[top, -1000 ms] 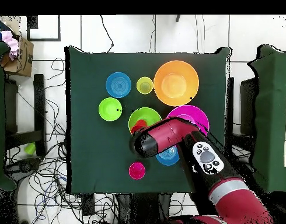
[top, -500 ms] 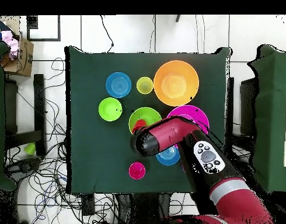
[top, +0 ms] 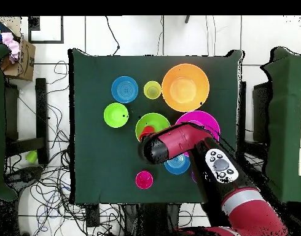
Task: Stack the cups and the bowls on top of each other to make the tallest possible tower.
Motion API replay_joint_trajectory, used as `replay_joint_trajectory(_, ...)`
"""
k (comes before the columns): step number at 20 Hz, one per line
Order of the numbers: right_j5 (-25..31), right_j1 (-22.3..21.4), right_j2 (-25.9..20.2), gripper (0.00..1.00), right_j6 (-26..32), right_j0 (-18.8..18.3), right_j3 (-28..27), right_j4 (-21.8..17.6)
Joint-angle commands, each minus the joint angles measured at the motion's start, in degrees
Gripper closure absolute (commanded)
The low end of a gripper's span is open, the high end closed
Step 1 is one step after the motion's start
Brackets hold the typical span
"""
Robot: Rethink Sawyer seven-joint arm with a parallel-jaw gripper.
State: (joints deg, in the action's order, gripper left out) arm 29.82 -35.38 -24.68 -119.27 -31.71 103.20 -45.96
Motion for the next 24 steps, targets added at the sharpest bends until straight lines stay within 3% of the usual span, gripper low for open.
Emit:
replay_joint_trajectory(1,2.7,0.5,2.1,1.00,1.4,-0.2,-3.5,0.2)
replay_joint_trajectory(6,4.8,-1.5,0.8,1.00,3.7,-1.5,-2.5,2.2)
replay_joint_trajectory(15,2.8,-1.0,2.0,1.00,1.7,-0.3,-2.6,1.2)
replay_joint_trajectory(24,1.5,2.0,3.1,1.00,-0.2,0.9,-4.5,0.6)
